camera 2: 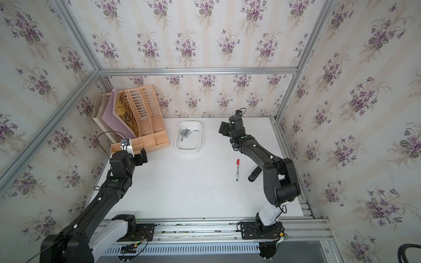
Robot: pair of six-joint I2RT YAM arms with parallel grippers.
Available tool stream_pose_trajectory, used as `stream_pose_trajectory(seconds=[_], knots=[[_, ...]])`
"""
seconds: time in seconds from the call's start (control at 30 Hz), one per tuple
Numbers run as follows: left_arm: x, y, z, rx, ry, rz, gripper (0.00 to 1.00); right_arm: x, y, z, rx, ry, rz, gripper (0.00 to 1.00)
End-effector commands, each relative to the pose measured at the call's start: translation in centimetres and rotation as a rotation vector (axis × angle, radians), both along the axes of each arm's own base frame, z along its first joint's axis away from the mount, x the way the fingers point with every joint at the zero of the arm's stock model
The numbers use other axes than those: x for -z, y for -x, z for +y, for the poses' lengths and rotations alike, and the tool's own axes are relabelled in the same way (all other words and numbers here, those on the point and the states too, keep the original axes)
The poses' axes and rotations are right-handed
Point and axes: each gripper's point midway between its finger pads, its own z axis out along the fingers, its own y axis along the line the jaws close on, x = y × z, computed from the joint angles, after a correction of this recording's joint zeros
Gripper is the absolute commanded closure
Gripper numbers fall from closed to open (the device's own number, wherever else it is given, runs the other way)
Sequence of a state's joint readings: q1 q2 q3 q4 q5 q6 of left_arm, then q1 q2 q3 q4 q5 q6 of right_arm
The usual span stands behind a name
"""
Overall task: Take out the screws from the storage box
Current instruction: Pick up the storage box at the center of the board.
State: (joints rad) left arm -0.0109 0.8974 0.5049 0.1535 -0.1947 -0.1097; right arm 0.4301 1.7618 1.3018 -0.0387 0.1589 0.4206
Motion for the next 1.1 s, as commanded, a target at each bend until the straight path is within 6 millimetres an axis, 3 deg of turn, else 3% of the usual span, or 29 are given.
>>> stream_pose_trajectory(seconds=[0.0,0.1,0.17,0.27,0.33,0.43,0.6,0.77,1.0,1.07], knots=[[-2.0,2.2,-0.3,-0.01,0.098,-0.033,0.01,5.4,5.3,4.8,-0.086,0.086,0.217,0.06],[-5.8,4.3,-2.4,0.103,0.173,-0.15,0.0,6.0,6.8,9.1,-0.16,0.024,0.206,0.06],[-7.2,5.8,-1.8,0.053,0.25,-0.204,0.01,6.1,7.1,10.7,-0.183,0.007,0.218,0.09],[-6.2,6.6,-1.4,-0.02,0.382,-0.161,0.0,5.8,6.8,12.2,-0.194,0.015,0.208,0.1],[-4.6,6.8,-1.8,-0.049,0.471,-0.059,0.0,5.8,6.6,12.9,-0.193,0.026,0.205,0.11],[-2.9,5.8,-2.7,-0.041,0.527,0.024,0.0,6.9,6.1,13.0,-0.169,0.045,0.234,0.15],[-3.1,5.4,-2.8,-0.054,0.527,0.095,0.01,9.6,5.2,13.5,-0.155,0.083,0.277,0.16],[-4.0,5.7,-3.0,-0.033,0.533,0.058,0.01,10.9,4.1,13.7,-0.138,0.102,0.292,0.2],[-4.6,5.9,-3.0,-0.025,0.534,0.032,0.0,11.8,3.6,13.5,-0.106,0.113,0.322,0.7],[-4.6,5.8,-3.1,-0.023,0.537,0.038,0.0,11.7,3.6,13.2,-0.091,0.119,0.327,0.73]])
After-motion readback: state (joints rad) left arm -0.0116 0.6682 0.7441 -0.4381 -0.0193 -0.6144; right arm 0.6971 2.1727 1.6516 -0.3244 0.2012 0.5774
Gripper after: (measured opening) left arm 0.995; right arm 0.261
